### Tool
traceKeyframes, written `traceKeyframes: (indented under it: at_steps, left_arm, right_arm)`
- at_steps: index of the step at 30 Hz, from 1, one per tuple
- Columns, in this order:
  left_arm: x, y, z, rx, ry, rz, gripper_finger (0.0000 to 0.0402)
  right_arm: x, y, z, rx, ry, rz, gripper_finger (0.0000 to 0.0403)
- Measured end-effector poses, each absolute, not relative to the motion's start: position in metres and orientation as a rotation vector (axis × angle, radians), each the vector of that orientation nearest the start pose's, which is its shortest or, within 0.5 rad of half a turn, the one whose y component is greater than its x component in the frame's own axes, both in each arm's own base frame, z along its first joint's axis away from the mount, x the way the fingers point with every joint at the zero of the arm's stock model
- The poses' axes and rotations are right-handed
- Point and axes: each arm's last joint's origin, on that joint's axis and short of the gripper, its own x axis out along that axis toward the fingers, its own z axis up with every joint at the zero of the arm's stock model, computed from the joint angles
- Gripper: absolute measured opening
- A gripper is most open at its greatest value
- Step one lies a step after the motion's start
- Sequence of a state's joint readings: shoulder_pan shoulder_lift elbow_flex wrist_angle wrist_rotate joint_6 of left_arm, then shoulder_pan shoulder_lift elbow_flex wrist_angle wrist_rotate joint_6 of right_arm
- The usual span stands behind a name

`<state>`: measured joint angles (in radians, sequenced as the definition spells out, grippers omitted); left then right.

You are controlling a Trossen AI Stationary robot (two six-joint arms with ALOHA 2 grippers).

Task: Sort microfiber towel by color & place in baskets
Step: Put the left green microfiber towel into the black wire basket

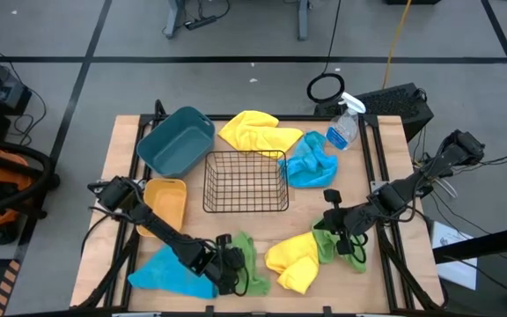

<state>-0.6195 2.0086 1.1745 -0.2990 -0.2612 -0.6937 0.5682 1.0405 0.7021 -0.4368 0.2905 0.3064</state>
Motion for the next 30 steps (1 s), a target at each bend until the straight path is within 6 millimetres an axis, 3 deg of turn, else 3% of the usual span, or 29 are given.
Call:
traceKeyframes:
  at_steps: [2, 4, 12, 20, 25, 30]
  left_arm:
    - [0.317, -0.214, 0.122, -0.139, 1.06, 0.033, 0.0035]
    - [0.318, -0.214, 0.129, -0.125, 1.051, 0.013, 0.0013]
    - [0.329, -0.218, 0.177, -0.037, 0.917, -0.058, 0.0012]
    - [0.335, -0.223, 0.221, 0.173, 0.757, -0.064, 0.0009]
    - [0.339, -0.222, 0.247, 0.274, 0.687, -0.026, 0.0009]
    - [0.343, -0.224, 0.261, 0.365, 0.652, -0.031, 0.001]
  right_arm:
    - [0.178, 0.105, 0.24, -0.03, 0.729, 0.158, 0.0]
    - [0.178, 0.105, 0.241, -0.029, 0.723, 0.16, 0.0]
    - [0.183, 0.111, 0.249, -0.049, 0.616, 0.213, 0.0]
    - [0.193, 0.135, 0.265, -0.051, 0.365, 0.335, 0.0005]
    - [0.208, 0.151, 0.263, -0.037, 0.263, 0.361, 0.0045]
    - [0.224, 0.162, 0.25, -0.047, 0.222, 0.36, 0.0113]
